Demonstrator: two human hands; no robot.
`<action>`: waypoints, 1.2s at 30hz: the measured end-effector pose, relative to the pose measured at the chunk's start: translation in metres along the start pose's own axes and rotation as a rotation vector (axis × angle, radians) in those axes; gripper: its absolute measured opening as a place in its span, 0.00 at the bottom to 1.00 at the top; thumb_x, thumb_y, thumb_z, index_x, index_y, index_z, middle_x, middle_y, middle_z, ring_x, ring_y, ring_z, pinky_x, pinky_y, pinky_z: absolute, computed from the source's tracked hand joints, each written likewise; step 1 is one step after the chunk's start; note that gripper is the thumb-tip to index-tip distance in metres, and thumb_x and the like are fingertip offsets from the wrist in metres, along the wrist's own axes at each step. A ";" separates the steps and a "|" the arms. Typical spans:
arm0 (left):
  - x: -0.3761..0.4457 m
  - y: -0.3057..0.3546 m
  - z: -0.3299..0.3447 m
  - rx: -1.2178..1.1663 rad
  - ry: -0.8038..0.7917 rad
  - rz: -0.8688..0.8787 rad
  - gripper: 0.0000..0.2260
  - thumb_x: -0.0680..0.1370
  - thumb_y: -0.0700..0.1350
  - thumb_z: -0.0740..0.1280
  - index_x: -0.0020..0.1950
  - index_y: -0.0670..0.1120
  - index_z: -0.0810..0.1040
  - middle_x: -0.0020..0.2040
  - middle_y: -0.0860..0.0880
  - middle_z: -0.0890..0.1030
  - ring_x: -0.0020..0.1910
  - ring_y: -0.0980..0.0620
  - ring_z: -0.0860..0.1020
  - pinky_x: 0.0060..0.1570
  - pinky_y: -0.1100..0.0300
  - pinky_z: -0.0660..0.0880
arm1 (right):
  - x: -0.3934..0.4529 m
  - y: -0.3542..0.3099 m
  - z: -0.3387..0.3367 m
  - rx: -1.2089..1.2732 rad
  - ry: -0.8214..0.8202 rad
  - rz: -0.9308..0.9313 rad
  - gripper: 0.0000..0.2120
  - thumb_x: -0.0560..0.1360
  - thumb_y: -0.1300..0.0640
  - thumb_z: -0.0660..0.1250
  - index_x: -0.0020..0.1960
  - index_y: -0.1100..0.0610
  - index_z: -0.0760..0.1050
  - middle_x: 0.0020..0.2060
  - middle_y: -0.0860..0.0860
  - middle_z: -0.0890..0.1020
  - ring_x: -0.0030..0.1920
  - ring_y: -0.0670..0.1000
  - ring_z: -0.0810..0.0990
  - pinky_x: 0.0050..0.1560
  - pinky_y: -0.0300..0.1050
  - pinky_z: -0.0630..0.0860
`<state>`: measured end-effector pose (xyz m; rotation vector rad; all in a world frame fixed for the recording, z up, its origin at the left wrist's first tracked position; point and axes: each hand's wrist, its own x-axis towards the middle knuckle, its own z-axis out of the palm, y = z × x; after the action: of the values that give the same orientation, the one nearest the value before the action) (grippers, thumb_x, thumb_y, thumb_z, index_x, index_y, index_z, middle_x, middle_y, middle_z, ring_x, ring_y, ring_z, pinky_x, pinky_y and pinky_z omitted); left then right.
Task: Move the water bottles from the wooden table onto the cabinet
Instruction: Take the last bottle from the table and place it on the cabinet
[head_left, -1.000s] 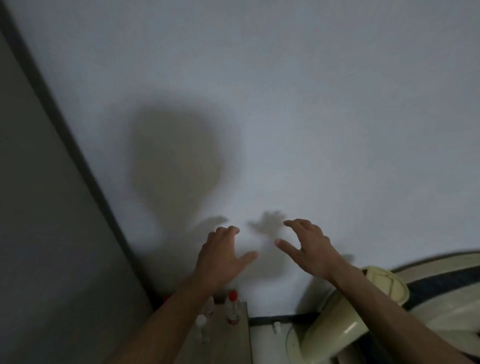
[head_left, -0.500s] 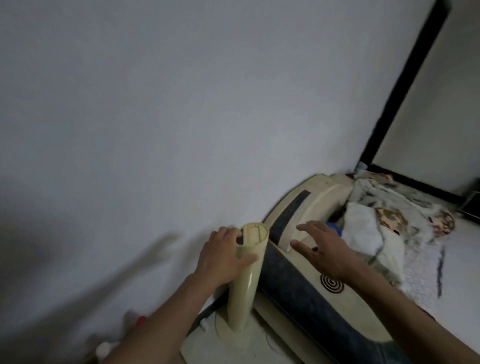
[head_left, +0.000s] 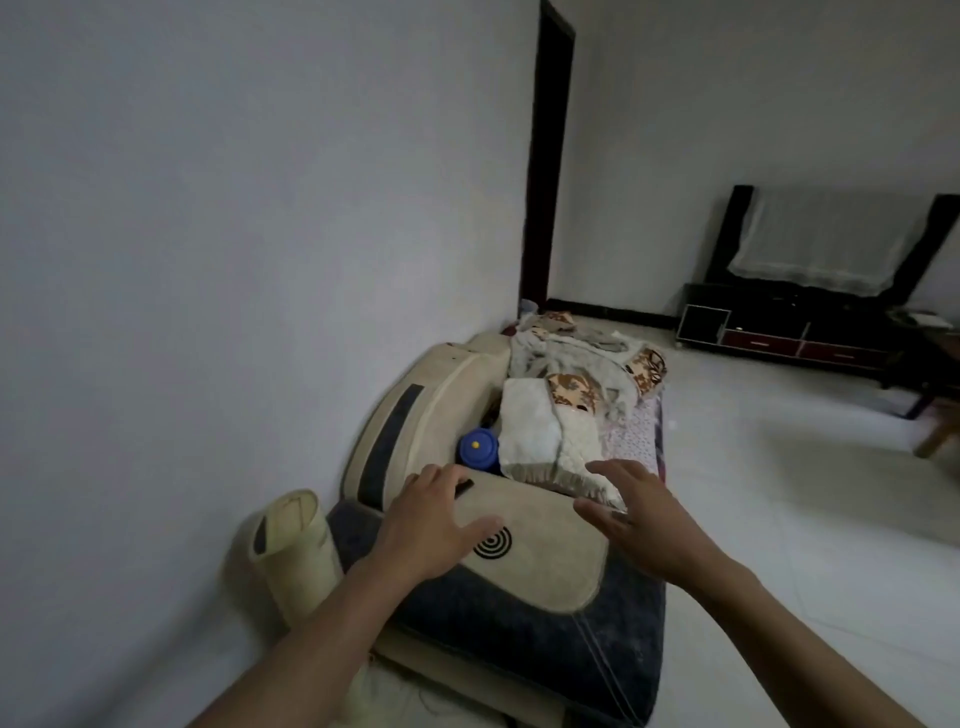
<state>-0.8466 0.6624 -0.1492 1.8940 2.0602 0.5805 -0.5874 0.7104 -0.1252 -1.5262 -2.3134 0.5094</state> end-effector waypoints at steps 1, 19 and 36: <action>0.006 0.014 0.009 -0.004 -0.014 0.028 0.31 0.72 0.69 0.66 0.69 0.53 0.68 0.66 0.54 0.71 0.64 0.52 0.70 0.61 0.54 0.72 | -0.007 0.014 -0.006 0.024 0.020 0.030 0.28 0.77 0.37 0.61 0.73 0.48 0.67 0.71 0.50 0.71 0.68 0.51 0.71 0.68 0.49 0.71; 0.087 0.177 0.104 -0.148 -0.318 0.619 0.33 0.72 0.69 0.66 0.71 0.54 0.65 0.68 0.50 0.71 0.66 0.48 0.72 0.62 0.51 0.73 | -0.150 0.090 -0.069 -0.121 0.336 0.680 0.29 0.77 0.36 0.60 0.74 0.45 0.64 0.74 0.46 0.66 0.71 0.49 0.68 0.68 0.47 0.70; -0.016 0.298 0.159 -0.270 -0.553 0.938 0.30 0.73 0.66 0.67 0.70 0.54 0.67 0.69 0.54 0.70 0.67 0.52 0.69 0.59 0.57 0.70 | -0.333 0.070 -0.086 -0.132 0.546 1.061 0.29 0.77 0.36 0.61 0.75 0.46 0.63 0.73 0.46 0.66 0.69 0.47 0.69 0.67 0.45 0.70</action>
<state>-0.5088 0.6799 -0.1487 2.4072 0.6624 0.4039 -0.3664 0.4380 -0.1047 -2.4948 -1.0275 0.1112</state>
